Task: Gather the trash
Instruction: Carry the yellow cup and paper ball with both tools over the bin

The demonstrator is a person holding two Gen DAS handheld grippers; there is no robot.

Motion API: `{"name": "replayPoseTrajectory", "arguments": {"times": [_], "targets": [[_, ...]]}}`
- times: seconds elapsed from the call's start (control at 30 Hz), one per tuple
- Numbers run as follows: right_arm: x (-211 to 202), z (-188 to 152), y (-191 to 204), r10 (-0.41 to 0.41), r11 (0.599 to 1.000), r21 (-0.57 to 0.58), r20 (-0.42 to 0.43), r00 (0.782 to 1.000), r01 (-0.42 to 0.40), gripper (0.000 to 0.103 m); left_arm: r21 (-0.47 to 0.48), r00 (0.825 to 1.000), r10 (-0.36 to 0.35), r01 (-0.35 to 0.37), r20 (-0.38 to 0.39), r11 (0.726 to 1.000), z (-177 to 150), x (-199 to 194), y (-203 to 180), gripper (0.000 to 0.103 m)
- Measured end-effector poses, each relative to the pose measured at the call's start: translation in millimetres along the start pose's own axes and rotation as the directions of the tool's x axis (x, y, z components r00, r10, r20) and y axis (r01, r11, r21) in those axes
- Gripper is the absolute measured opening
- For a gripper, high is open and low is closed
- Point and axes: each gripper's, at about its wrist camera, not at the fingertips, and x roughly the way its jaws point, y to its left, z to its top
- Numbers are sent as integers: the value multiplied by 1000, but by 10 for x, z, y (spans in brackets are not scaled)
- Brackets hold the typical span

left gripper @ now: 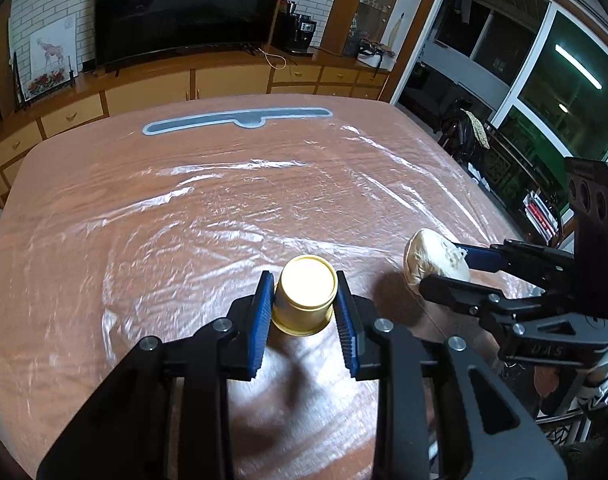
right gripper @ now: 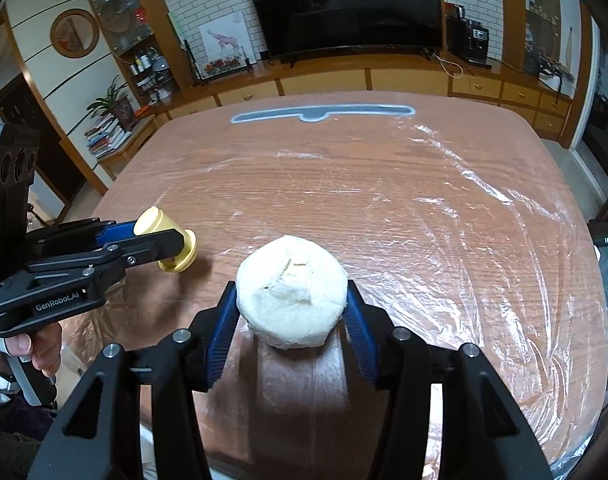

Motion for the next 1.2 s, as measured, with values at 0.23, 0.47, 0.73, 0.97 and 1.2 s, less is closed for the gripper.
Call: {"name": "replayPoseTrajectory", "arguments": {"times": [0.23, 0.47, 0.73, 0.97, 1.2], "targets": [[-216, -103, 86, 44, 998, -41, 6, 999, -43, 51, -2, 1000, 1, -1, 15, 1000, -174, -239, -102, 32], [-443, -271, 177, 82, 994, -73, 4, 997, -82, 51, 5, 1000, -15, 15, 20, 1000, -454, -492, -232, 32], [-679, -551, 250, 111, 989, -101, -12, 994, -112, 51, 24, 999, -31, 30, 13, 999, -729, -701, -452, 32], [-849, -823, 313, 132, 983, -126, -40, 990, -136, 51, 73, 998, -52, 53, -22, 996, -988, -796, -703, 32], [-895, -1111, 372, 146, 975, -152, -103, 984, -160, 51, 95, 995, -60, 68, -78, 993, -1242, -741, -861, 32]]}}
